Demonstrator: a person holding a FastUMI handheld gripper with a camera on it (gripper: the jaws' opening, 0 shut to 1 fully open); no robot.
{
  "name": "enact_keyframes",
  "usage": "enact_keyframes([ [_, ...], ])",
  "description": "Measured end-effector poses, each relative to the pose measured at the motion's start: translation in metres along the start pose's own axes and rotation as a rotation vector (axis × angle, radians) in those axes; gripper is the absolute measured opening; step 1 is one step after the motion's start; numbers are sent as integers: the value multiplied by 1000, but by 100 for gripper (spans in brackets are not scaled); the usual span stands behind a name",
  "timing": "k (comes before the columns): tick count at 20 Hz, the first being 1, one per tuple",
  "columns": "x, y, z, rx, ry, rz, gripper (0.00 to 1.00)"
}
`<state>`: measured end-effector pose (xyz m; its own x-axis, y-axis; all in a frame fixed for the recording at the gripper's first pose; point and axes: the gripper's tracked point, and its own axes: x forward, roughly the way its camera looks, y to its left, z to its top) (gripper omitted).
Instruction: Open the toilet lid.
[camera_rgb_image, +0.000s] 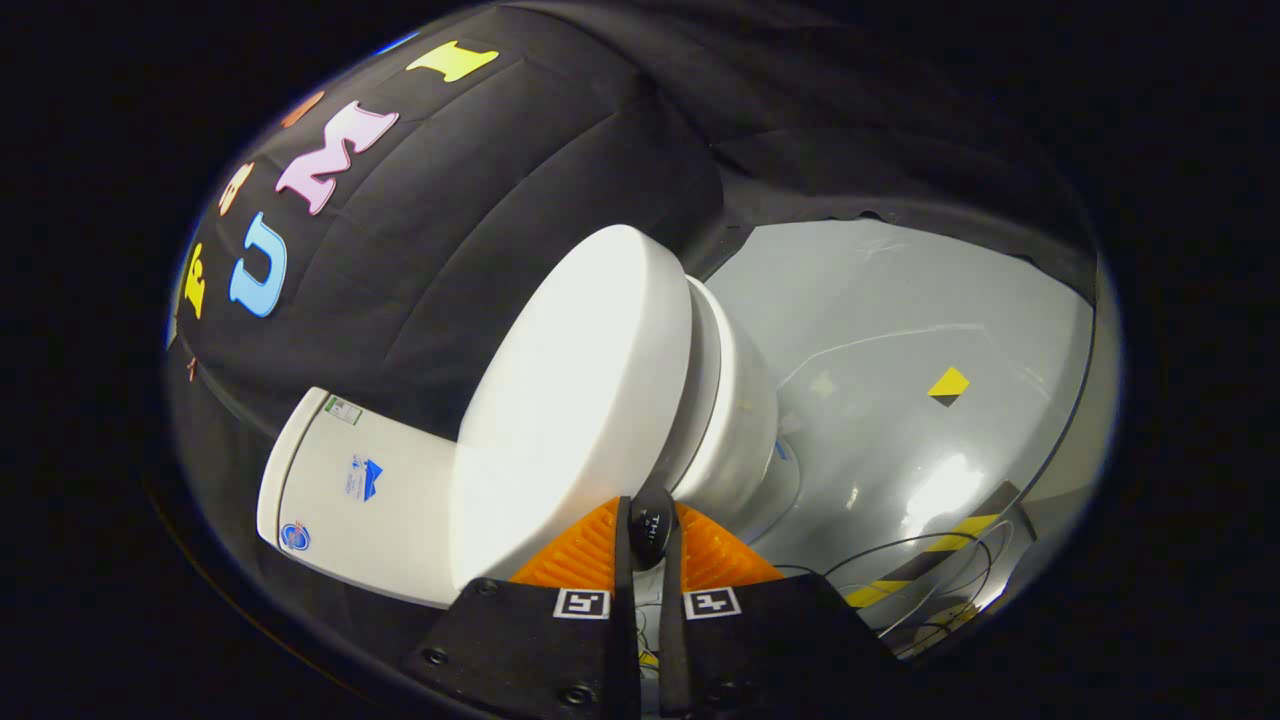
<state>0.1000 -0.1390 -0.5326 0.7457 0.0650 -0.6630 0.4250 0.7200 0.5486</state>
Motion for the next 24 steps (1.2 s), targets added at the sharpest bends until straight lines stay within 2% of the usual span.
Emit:
enact_keyframes([
  [10,-61,98,41,-381,-159,-24,12],
  [15,-87,152,39,-491,-225,-30,12],
  [19,-101,181,32,-522,-238,-22,12],
  [24,-126,233,17,-610,-279,23,12],
])
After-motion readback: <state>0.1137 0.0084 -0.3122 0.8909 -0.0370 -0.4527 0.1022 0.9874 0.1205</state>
